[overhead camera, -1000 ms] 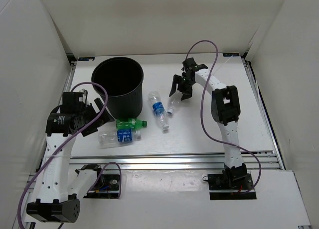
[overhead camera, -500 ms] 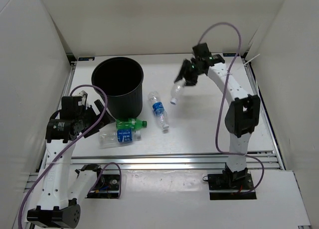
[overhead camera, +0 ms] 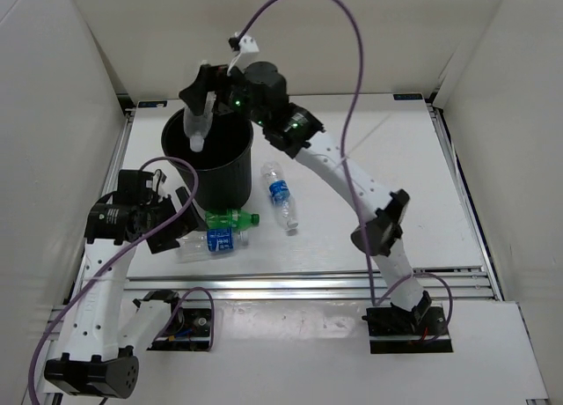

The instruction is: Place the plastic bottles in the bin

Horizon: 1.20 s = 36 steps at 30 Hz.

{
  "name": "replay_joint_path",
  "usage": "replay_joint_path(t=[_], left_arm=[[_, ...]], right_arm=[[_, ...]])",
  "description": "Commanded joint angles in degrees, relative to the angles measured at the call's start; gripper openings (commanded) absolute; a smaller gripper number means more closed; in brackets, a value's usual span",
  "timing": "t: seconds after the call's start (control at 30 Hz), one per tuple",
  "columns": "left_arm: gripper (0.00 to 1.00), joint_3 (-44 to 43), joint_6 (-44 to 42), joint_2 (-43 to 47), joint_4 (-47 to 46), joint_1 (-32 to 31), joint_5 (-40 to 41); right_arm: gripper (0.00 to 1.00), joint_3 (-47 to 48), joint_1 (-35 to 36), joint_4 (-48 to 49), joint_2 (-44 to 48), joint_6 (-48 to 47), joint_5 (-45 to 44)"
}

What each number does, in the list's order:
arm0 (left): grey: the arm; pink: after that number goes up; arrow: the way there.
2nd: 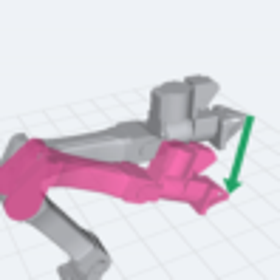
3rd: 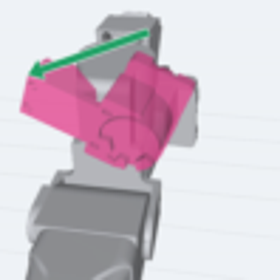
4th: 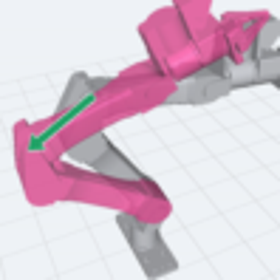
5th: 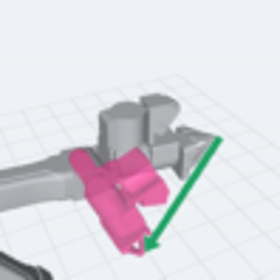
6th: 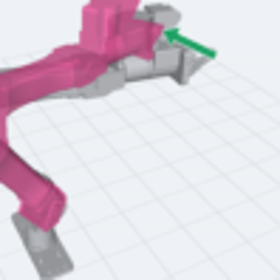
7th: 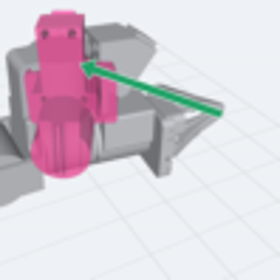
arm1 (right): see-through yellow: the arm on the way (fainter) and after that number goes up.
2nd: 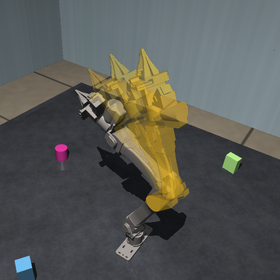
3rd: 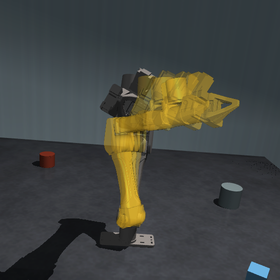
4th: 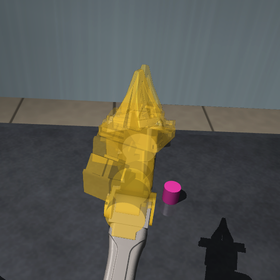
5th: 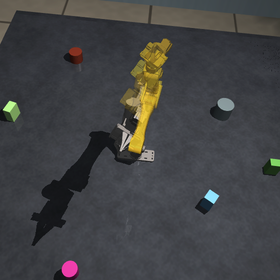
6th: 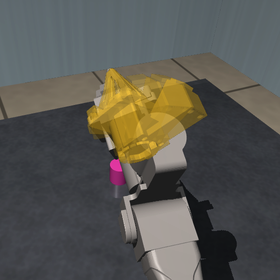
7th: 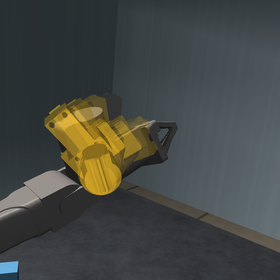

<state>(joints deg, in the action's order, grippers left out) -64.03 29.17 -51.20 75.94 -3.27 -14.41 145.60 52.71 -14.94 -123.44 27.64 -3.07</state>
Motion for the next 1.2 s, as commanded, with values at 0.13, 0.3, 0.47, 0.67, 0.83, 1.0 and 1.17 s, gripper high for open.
replay_joint_path(t=[0.13, 0.3, 0.47, 0.67, 0.83, 1.0, 1.17], left_arm=[[1.00, -6.98, -0.43, -0.22, 3.42, -1.30, 0.96], [1.00, -4.97, 4.40, 4.52, 1.76, -1.30, 1.49], [1.00, 2.56, 6.95, 9.62, -4.29, -1.30, 2.03], [1.00, 12.34, 10.47, 13.06, -11.42, -1.30, 0.26], [1.00, 14.45, 9.95, 10.61, -15.82, -1.30, -0.34], [1.00, 14.99, 7.75, 6.65, -16.53, -1.30, -0.97], [1.00, 14.99, 5.82, 4.97, -16.53, -1.30, -1.49]], right_arm=[[1.00, -5.40, -1.29, 8.15, 11.08, -10.66, -8.86], [1.00, -14.69, -5.40, 6.73, 28.32, -7.54, -22.81], [1.00, -29.31, -14.73, -11.92, 35.99, 3.03, -16.02], [0.92, -45.57, -24.74, -16.09, 33.89, 4.09, 5.93], [0.89, -43.03, -29.15, -19.25, 21.69, 0.41, 20.71], [0.87, -39.43, -29.86, -20.56, 12.18, -1.53, 27.85], [0.87, -36.79, -28.55, -20.57, 3.30, -2.06, 32.24]])
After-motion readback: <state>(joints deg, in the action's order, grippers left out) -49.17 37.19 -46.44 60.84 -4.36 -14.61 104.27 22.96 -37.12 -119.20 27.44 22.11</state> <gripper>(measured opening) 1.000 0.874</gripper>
